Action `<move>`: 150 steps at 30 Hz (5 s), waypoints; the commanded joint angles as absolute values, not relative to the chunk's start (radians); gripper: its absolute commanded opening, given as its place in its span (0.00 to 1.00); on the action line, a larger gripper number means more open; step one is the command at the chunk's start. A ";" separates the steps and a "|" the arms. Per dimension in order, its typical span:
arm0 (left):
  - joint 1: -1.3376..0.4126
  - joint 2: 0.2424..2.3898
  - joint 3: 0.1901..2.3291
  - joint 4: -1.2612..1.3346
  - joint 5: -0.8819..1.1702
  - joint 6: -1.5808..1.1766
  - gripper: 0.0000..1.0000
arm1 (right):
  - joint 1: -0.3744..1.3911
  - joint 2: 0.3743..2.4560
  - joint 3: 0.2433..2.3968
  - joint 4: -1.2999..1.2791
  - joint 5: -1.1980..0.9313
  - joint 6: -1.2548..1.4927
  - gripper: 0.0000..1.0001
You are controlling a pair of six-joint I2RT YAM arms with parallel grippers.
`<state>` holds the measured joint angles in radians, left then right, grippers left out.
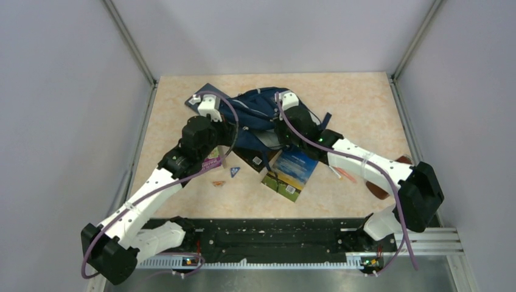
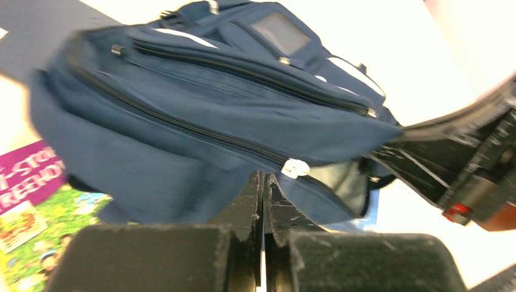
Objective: Pack the student bag
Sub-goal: Zip the student bag at the center of the board.
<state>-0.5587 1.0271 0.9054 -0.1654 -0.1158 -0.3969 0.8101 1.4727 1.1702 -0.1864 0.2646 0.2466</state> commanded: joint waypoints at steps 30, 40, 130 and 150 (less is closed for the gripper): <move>-0.606 1.052 0.868 -0.149 0.016 -0.029 0.54 | 0.806 1.364 1.123 -0.101 0.295 0.276 0.00; -0.669 1.109 0.894 -0.119 -0.164 -0.009 0.45 | 0.805 1.364 1.119 -0.096 0.281 0.276 0.00; -0.229 1.214 1.154 -0.399 -0.026 -0.158 0.00 | 0.804 1.093 0.723 0.286 0.091 -0.078 0.10; -0.230 1.109 1.055 -0.354 0.219 -0.185 0.00 | 0.832 1.281 1.049 0.100 -0.026 0.115 0.79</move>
